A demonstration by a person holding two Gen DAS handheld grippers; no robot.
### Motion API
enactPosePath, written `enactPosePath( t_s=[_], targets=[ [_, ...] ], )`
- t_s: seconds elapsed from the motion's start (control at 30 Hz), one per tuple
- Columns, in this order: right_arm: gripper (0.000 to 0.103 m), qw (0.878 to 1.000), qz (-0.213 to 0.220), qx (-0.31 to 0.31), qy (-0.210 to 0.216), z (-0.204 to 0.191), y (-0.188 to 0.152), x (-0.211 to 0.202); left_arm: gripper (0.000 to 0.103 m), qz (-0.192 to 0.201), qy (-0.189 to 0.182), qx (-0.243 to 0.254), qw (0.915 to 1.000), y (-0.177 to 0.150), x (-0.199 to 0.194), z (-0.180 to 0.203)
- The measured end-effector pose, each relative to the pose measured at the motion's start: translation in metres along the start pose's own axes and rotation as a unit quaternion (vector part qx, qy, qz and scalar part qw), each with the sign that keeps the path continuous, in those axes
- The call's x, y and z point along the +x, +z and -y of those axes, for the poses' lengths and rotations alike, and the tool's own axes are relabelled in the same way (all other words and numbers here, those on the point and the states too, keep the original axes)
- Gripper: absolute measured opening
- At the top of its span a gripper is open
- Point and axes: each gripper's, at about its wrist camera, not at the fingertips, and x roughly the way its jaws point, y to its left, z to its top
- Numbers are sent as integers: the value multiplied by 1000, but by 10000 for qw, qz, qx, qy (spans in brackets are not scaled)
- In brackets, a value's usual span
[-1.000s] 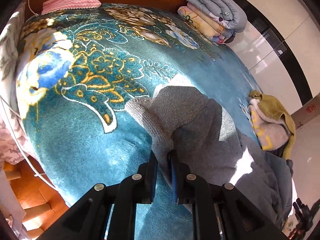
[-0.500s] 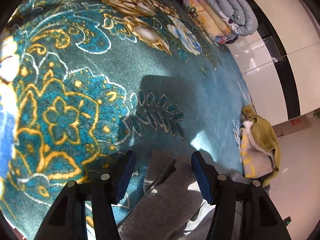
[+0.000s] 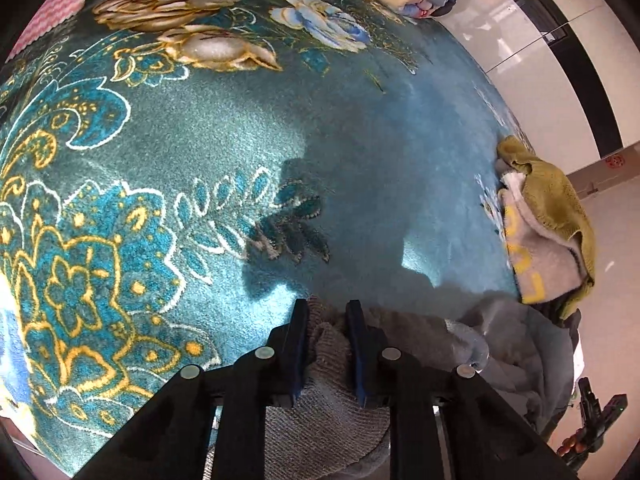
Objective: Fold clothes
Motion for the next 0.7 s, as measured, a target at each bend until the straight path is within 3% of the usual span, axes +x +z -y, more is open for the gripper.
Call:
enactPosePath(
  t_s=[0.03,0.1,0.23,0.27,0.3,0.33,0.37,0.5,0.57,0.67,0.7],
  targets=[
    [36,9999,-3,-108,29,-5,2,2,19,91,-29,41,9999,1,-5,3],
    [71,9993,-113,-349,11,-14,5,12,19,257,-89,149,9995,4,-14,10],
    [71,9953,-728,-583,-242,-20,3,51,19,527,-83,421,9977,10,-32,25],
    [70,9939,-867,-574,-359,-19,1,60,18,625,-98,508,9967,12,-37,29],
    [59,9928,-979,-538,-426,-18,-2,67,18,726,-114,596,9955,13,-42,32],
    [25,9924,-1056,-469,-428,-17,-5,72,18,826,-129,684,9941,15,-47,36],
    [11,9920,-1100,-410,-458,-17,-9,75,18,909,-152,826,9923,17,-52,43],
    [5,9965,-648,-410,-344,-23,-9,48,18,1242,-311,1298,9832,26,-70,72],
    [3,9996,-80,-258,-127,-19,-1,11,18,1489,-460,1417,9776,26,-80,80],
    [3,9948,986,-44,-241,-6,6,-54,18,2079,-883,1609,9608,19,-94,88],
    [3,9921,1210,24,-337,0,6,-69,18,2149,-873,1637,9589,17,-89,88]
  ],
)
